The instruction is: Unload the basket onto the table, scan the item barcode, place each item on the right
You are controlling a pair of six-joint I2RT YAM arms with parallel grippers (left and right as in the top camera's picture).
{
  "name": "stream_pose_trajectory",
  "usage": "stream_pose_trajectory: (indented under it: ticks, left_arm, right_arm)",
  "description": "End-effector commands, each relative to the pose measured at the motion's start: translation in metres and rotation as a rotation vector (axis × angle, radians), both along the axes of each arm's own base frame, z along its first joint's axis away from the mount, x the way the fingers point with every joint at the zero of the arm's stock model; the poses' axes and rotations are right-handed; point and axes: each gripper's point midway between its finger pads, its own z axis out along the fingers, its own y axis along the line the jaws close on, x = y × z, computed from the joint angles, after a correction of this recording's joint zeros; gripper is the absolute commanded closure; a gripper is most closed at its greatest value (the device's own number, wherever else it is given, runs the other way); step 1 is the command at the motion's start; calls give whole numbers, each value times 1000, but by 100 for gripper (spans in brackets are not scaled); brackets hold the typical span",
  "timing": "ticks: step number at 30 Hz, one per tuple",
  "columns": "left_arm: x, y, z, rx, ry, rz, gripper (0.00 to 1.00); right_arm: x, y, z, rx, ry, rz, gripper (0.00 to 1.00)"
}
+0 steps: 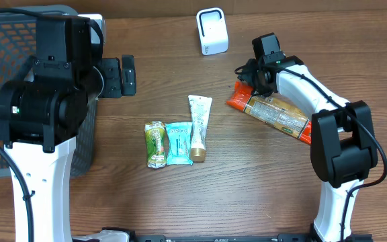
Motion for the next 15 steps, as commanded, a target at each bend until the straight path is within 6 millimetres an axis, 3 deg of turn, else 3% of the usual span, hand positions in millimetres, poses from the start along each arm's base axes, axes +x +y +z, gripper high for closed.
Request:
stream_pose_trajectory:
  ticks: [1,8,15]
  left_arm:
    - [1,-2,0,8,1,-11,0]
    - [1,-2,0,8,1,-12,0]
    - [1,-2,0,8,1,-11,0]
  right_arm:
    - [-9,11,-15,-8,47,63,36]
    - [-51,55,-19,124,165,342,32]
    - [-130,37,-26,87,453,531,32]
